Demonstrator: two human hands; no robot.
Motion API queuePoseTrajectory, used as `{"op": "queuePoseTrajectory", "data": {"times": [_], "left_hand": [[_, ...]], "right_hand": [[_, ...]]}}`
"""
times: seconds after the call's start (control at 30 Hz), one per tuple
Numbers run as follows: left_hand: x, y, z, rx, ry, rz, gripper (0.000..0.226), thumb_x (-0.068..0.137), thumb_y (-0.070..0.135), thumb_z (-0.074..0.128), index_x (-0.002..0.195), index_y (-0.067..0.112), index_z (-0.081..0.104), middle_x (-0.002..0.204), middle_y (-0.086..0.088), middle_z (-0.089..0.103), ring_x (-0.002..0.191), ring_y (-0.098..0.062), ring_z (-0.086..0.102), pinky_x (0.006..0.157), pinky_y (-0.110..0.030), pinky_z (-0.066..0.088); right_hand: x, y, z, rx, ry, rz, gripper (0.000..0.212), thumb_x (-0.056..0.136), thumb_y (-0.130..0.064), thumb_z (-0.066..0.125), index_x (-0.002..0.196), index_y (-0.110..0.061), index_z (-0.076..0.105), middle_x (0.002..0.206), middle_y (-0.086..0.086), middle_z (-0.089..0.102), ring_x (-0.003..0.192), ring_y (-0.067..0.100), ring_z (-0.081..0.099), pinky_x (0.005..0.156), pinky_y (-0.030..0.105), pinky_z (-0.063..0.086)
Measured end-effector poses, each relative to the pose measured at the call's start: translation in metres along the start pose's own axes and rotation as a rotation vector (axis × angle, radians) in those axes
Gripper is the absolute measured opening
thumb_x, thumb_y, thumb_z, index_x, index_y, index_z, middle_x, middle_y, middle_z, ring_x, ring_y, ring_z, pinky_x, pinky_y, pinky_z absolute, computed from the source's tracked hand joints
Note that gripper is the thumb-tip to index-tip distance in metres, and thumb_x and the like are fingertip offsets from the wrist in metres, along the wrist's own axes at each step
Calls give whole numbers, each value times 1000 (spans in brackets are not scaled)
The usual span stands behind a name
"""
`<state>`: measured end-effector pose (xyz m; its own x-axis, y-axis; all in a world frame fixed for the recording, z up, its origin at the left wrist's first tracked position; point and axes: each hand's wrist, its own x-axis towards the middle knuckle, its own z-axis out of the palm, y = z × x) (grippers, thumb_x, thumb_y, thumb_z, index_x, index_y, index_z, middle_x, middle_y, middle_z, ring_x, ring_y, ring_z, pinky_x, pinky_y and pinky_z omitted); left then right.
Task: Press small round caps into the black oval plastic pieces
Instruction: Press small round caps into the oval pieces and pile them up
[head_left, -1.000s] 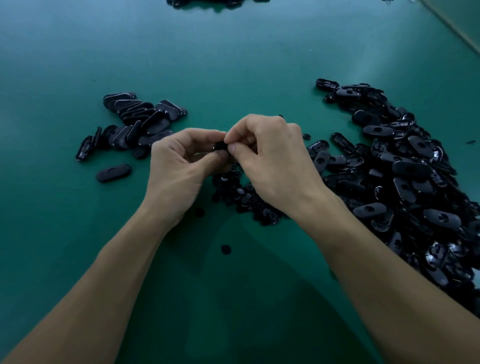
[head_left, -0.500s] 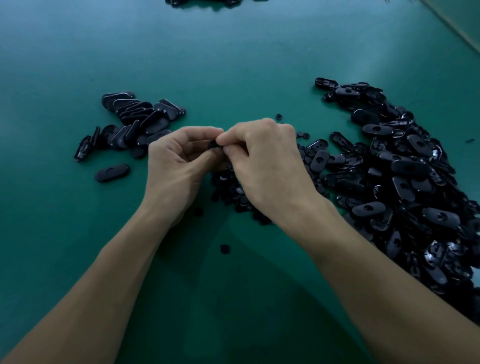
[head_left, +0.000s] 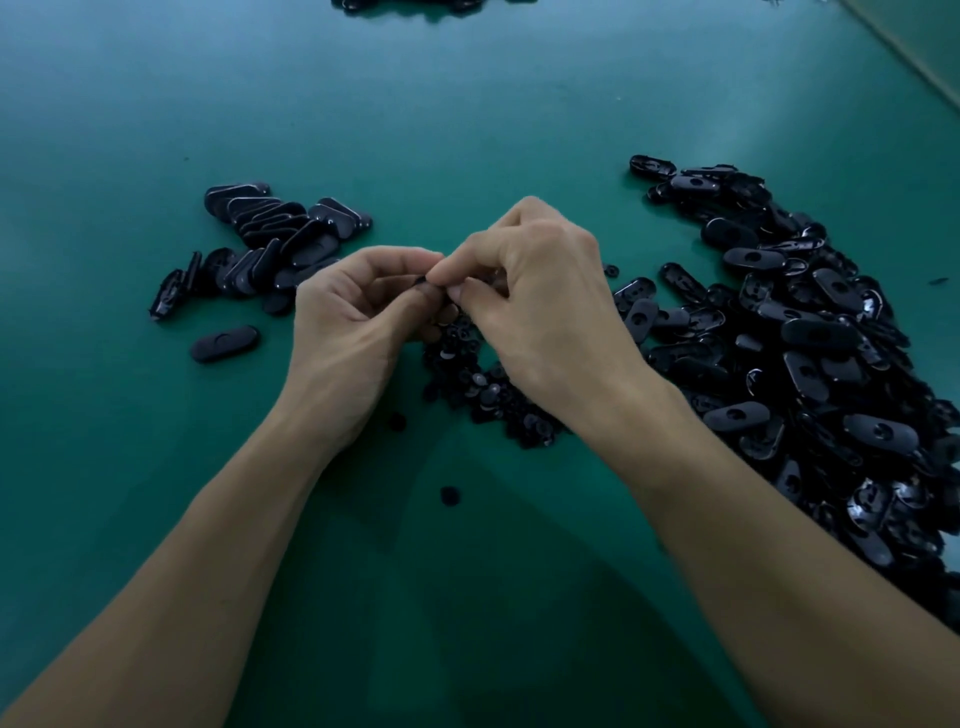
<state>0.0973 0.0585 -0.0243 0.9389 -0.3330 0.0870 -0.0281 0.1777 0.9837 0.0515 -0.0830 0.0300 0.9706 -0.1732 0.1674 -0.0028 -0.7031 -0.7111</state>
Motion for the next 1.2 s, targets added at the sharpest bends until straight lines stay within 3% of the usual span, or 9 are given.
{"op": "queuePoseTrajectory", "data": {"times": [0.1, 0.17, 0.27, 0.33, 0.4, 0.63, 0.9, 1.2], "left_hand": [[0, 1, 1, 4, 13, 2, 18, 87, 7, 66, 93, 22, 73, 80, 0, 76, 68, -8, 67, 63, -17, 52], [0, 2, 3, 2, 21, -8, 18, 87, 6, 65, 97, 20, 71, 76, 2, 74, 63, -6, 64, 59, -16, 49], [-1, 3, 3, 1, 14, -11, 19, 87, 5, 65, 99, 19, 68, 72, 2, 73, 60, -6, 62, 57, -16, 48], [-2, 4, 4, 10, -2, -10, 20, 86, 6, 66, 101, 20, 68, 73, 2, 74, 60, -6, 62, 58, -16, 49], [-2, 4, 4, 16, 0, -11, 20, 86, 7, 68, 101, 20, 68, 73, 0, 74, 61, -8, 64, 60, -18, 50], [-1, 1, 6, 7, 31, -38, 16, 87, -3, 70, 92, 11, 72, 80, -2, 77, 65, -9, 70, 63, -18, 55], [-2, 0, 7, 40, 43, -34, 15, 86, -1, 72, 92, 13, 73, 79, -1, 77, 65, -9, 71, 64, -18, 56], [-2, 0, 5, 37, 64, -17, 13, 83, 1, 75, 91, 11, 73, 80, -2, 78, 66, -12, 72, 65, -20, 57]], "right_hand": [[3, 6, -4, 75, -76, 23, 21, 88, -14, 72, 95, -33, 77, 89, -7, 56, 70, -1, 52, 71, 12, 43], [4, 11, -7, 141, -118, 58, 18, 87, -18, 74, 98, -31, 72, 83, -7, 61, 60, -3, 53, 64, 7, 40], [6, 20, -12, 190, -165, 116, 15, 85, -27, 78, 99, -28, 72, 79, -9, 72, 69, -5, 64, 72, 13, 51], [7, 23, -14, 232, -197, 124, 7, 85, -24, 78, 92, -23, 76, 78, -8, 75, 75, -1, 69, 78, 23, 56], [8, 26, -15, 268, -223, 126, 3, 86, -19, 76, 89, -20, 77, 75, -5, 75, 73, 4, 71, 75, 27, 56], [7, 28, -15, 273, -180, 125, 2, 83, -18, 76, 84, -19, 77, 68, -10, 73, 64, -1, 68, 65, 18, 51], [4, 21, -11, 206, -90, 119, 5, 78, -20, 74, 73, -22, 73, 61, -19, 70, 56, -10, 61, 53, 5, 41], [4, 24, -6, 253, -59, 138, 4, 75, -20, 74, 72, -22, 73, 56, -20, 66, 52, -8, 59, 53, 7, 41]]}}
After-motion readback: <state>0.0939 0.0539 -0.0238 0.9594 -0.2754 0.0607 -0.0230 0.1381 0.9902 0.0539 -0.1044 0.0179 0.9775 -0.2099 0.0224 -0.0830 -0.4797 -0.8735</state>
